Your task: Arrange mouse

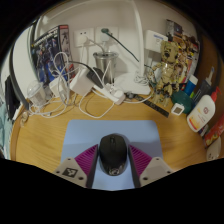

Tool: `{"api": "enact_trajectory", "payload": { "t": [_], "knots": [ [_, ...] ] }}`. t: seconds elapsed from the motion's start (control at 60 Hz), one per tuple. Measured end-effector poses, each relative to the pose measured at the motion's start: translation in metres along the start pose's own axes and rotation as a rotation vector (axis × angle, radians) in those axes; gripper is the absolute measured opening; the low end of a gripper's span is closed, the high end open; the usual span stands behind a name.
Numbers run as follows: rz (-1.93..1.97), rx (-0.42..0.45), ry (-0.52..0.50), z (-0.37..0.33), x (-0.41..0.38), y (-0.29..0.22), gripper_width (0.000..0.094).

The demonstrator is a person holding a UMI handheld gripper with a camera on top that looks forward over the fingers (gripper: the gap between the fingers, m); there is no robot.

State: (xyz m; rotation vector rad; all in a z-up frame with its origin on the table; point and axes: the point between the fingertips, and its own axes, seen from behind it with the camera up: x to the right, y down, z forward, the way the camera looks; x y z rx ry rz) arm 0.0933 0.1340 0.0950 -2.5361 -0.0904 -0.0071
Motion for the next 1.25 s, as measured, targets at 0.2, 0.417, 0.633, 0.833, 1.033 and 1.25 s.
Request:
{"api": "enact_trajectory", "payload": {
  "t": [0.2, 0.417, 0.633, 0.833, 1.033, 1.25],
  "knots": [
    [-0.007, 0.031, 0.022, -0.054, 0.004, 0.0, 0.0787],
    [0.049, 0.111, 0.067, -0.168, 0.004, -0.007, 0.0786],
    [0.082, 0.257, 0.108, -0.299, -0.007, -0.04, 0.0786],
    [0.08, 0.367, 0.121, -0.377, -0.027, -0.06, 0.0789],
    [0.062, 0.388, 0.12, -0.407, -0.042, -0.05, 0.0784],
    [0.068, 0.399, 0.126, -0.419, -0.043, -0.039, 0.0786]
  ]
}}
